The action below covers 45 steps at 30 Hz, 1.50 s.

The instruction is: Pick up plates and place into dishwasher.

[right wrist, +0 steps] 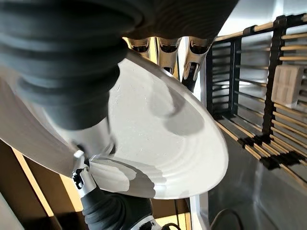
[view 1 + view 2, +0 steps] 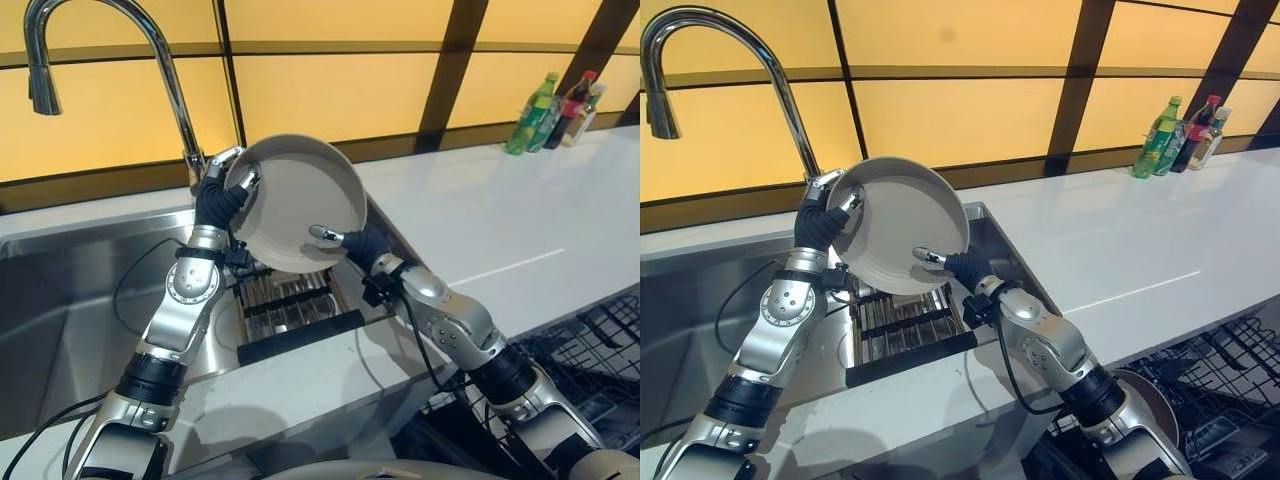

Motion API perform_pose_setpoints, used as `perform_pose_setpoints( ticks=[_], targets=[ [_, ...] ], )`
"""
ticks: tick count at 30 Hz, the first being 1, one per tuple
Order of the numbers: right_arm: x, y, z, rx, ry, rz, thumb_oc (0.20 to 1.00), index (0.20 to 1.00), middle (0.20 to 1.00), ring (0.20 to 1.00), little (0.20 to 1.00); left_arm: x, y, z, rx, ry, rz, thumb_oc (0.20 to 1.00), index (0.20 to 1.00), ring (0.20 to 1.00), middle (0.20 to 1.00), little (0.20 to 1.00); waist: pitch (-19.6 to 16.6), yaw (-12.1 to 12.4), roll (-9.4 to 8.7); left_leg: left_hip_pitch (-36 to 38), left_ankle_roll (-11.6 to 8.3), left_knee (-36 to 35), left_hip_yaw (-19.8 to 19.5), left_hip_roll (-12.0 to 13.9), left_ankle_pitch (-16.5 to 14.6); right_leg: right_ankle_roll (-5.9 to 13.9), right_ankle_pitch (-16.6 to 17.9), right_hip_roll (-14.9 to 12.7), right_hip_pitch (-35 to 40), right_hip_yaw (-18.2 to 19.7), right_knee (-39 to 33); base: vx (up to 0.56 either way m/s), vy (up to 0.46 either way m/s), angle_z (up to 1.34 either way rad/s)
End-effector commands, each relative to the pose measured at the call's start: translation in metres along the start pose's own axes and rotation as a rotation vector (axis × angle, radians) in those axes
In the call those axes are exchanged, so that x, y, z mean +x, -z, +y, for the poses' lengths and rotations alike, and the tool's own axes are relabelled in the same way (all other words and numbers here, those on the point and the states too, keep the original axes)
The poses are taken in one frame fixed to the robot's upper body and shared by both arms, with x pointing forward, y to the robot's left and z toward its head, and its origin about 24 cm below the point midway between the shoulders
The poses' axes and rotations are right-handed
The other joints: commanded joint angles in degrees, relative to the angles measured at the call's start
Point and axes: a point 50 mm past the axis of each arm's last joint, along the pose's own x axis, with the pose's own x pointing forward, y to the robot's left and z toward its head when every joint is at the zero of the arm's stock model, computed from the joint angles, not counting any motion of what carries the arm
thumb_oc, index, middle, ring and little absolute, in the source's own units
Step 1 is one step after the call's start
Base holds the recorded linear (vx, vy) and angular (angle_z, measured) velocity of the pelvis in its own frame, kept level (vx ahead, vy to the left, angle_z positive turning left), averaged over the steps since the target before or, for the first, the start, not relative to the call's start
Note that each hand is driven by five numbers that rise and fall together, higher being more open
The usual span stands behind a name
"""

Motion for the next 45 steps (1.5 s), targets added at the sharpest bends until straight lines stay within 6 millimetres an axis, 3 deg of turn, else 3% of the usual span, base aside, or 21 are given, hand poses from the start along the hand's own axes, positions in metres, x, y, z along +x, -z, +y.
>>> perform_pose_setpoints(
  ticks=[1, 16, 17, 18, 19, 20, 33, 45],
  targets=[
    [0.018, -0.039, 0.037, -0.007, -0.183, -0.144, 0.200, 0.200, 0.200, 0.200, 0.200, 0.022, -0.039, -0.026, -0.049, 0.110, -0.210, 0.200, 0.200, 0.200, 0.200, 0.200, -2.08, 0.16, -0.23, -6.46, 0.67, -0.22, -1.60, -1.07, 3.31, 2.42, -8.85, -2.42, 1.97, -2.38, 6.88, 0.00, 0.002, 0.06],
    [0.016, -0.056, 0.023, -0.018, -0.080, -0.268, 0.200, 0.200, 0.200, 0.200, 0.200, 0.023, -0.030, -0.024, -0.096, 0.085, -0.148, 0.200, 0.200, 0.200, 0.200, 0.200, -2.03, -0.59, 0.05, -5.99, 0.58, -0.32, -0.67, -0.72, 3.10, 2.62, -8.39, -2.63, 2.16, -2.14, 6.37, 0.00, 0.000, 0.00],
    [0.014, -0.058, 0.019, -0.022, -0.053, -0.281, 0.200, 0.200, 0.200, 0.200, 0.200, 0.022, -0.028, -0.023, -0.104, 0.073, -0.136, 0.329, 0.329, 0.329, 0.329, 0.329, -2.04, -0.81, 0.07, -5.93, 0.57, -0.35, -0.53, -0.68, 3.08, 2.64, -8.33, -2.63, 2.13, -2.03, 6.33, 0.00, 0.000, 0.00],
    [0.012, -0.059, 0.015, -0.025, -0.038, -0.289, 0.200, 0.200, 0.200, 0.200, 0.200, 0.022, -0.027, -0.021, -0.109, 0.066, -0.127, 0.507, 0.507, 0.507, 0.507, 0.507, -2.05, -0.94, 0.09, -5.90, 0.57, -0.33, -0.38, -0.65, 3.07, 2.67, -8.31, -2.64, 2.09, -1.95, 6.34, 0.00, 0.000, 0.00],
    [0.009, -0.062, 0.008, -0.036, -0.007, -0.308, 0.200, 0.200, 0.200, 0.200, 0.200, 0.022, -0.025, -0.017, -0.111, 0.048, -0.115, 0.953, 0.953, 0.953, 0.953, 0.953, -2.12, -1.21, 0.14, -5.86, 0.58, -0.36, -0.18, -0.60, 3.03, 2.74, -8.29, -2.64, 1.99, -1.79, 6.36, 0.00, 0.000, 0.00],
    [0.008, -0.063, 0.006, -0.039, 0.005, -0.314, 0.200, 0.200, 0.200, 0.200, 0.200, 0.021, -0.025, -0.015, -0.109, 0.038, -0.111, 1.000, 1.000, 1.000, 1.000, 1.000, -2.15, -1.33, 0.16, -5.85, 0.58, -0.36, -0.06, -0.58, 3.01, 2.75, -8.27, -2.64, 1.93, -1.69, 6.36, 0.00, 0.000, 0.00],
    [-0.034, -0.091, -0.061, -0.199, 0.374, -0.458, 0.200, 0.200, 0.200, 0.200, 0.200, 0.012, -0.021, 0.041, -0.045, -0.233, -0.106, 1.000, 1.000, 1.000, 1.000, 1.000, -2.17, -4.39, 0.23, -5.60, 0.05, -0.57, 2.45, 0.86, 3.14, 2.53, -6.76, -1.43, 1.32, 1.55, 4.36, -0.04, -0.049, -0.07],
    [-0.074, -0.096, -0.102, -0.241, 0.605, -0.504, 0.200, 0.200, 0.200, 0.200, 0.200, -0.004, -0.013, 0.067, -0.010, -0.330, -0.070, 1.000, 1.000, 1.000, 1.000, 1.000, -1.71, -7.00, 0.63, -5.37, -1.86, 1.35, 4.57, 4.82, 3.69, 1.58, -6.33, 0.51, 1.17, 3.94, 3.32, -0.05, -0.121, -0.13]
  ],
)
